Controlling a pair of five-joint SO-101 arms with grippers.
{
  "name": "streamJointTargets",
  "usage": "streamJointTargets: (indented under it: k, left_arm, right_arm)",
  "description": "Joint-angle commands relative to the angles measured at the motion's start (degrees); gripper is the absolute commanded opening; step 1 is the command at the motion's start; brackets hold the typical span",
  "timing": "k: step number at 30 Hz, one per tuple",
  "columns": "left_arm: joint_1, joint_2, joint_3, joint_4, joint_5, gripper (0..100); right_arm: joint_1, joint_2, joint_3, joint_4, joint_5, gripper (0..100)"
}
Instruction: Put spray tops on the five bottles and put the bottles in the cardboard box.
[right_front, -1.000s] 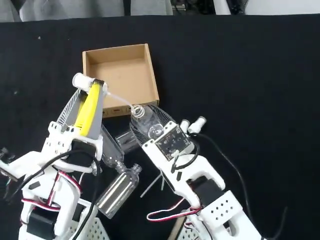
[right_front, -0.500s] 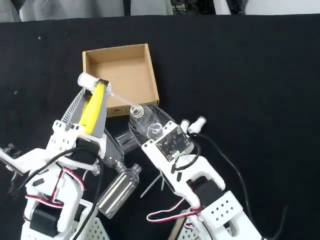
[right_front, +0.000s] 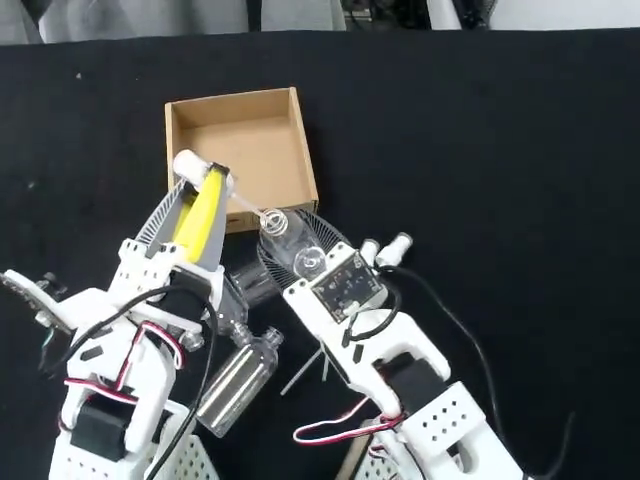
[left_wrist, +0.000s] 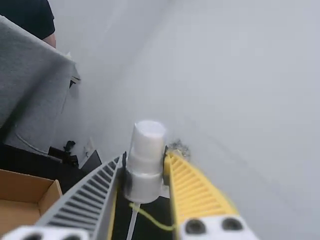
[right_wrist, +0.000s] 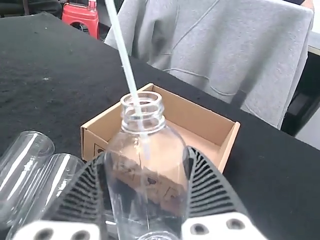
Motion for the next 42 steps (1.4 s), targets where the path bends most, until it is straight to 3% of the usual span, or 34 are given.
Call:
streamJointTargets:
  k: [1, 14, 26, 38, 42]
  left_arm:
    - [0.6, -0.1, 0.0, -1.0, -1.0, 3]
    - [1.0, 0.0, 1.6, -1.1, -1.1, 3]
    - [9.6, -0.1, 3.7, -0.8, -5.2, 3]
    - [9.5, -0.1, 3.7, -0.7, -5.2, 3]
    - [9.5, -0.1, 3.8, -0.2, -5.1, 10]
  right_arm:
    - [-1.1, -1.5, -0.1, -1.4, 0.2, 1.8]
    - [-1.1, -1.5, -0.1, -1.3, 0.1, 1.8]
    - [-1.0, -1.5, 0.4, -1.5, 0.1, 1.8]
    - [1.9, -1.5, 0.4, -1.8, 0.1, 1.8]
    - [1.9, -1.5, 0.4, -1.8, 0.1, 1.8]
